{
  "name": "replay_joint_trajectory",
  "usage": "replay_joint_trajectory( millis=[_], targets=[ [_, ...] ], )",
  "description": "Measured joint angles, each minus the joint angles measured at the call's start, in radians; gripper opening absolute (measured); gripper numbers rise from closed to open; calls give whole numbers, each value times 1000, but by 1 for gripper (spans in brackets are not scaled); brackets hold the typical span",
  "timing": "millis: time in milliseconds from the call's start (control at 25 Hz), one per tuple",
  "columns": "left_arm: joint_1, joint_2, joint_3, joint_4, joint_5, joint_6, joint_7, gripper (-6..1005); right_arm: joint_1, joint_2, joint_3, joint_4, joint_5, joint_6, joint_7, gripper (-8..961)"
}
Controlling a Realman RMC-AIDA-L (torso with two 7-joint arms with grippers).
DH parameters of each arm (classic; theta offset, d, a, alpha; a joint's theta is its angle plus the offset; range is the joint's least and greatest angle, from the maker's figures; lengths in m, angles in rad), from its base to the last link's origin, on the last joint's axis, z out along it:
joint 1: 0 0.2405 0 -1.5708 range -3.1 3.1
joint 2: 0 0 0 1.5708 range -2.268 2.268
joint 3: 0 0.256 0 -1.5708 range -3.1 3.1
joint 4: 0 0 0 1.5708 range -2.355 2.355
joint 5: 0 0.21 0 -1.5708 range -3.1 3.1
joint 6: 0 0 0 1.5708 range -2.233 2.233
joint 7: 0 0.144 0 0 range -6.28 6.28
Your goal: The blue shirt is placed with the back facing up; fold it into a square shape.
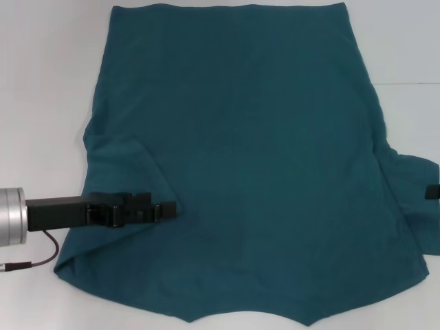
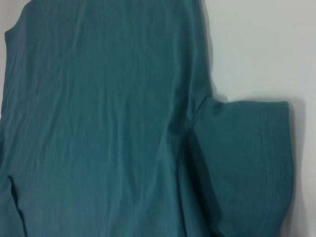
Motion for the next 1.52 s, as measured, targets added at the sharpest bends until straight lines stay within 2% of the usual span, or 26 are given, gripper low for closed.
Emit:
replay_joint_trajectory(
  millis=[600,1120,1520],
  targets=[
    [4,-6,2,0,2,-10,0,949,-1,14,-5,11,-9,40,0,741],
    [7,-8,2,0,6,-22,2,949,10,40,-5,13,-11,71,-9,736],
    [7,-9,2,-1,8,-26,4,949,13,42,3,13,-3,74,-33,732]
  ],
)
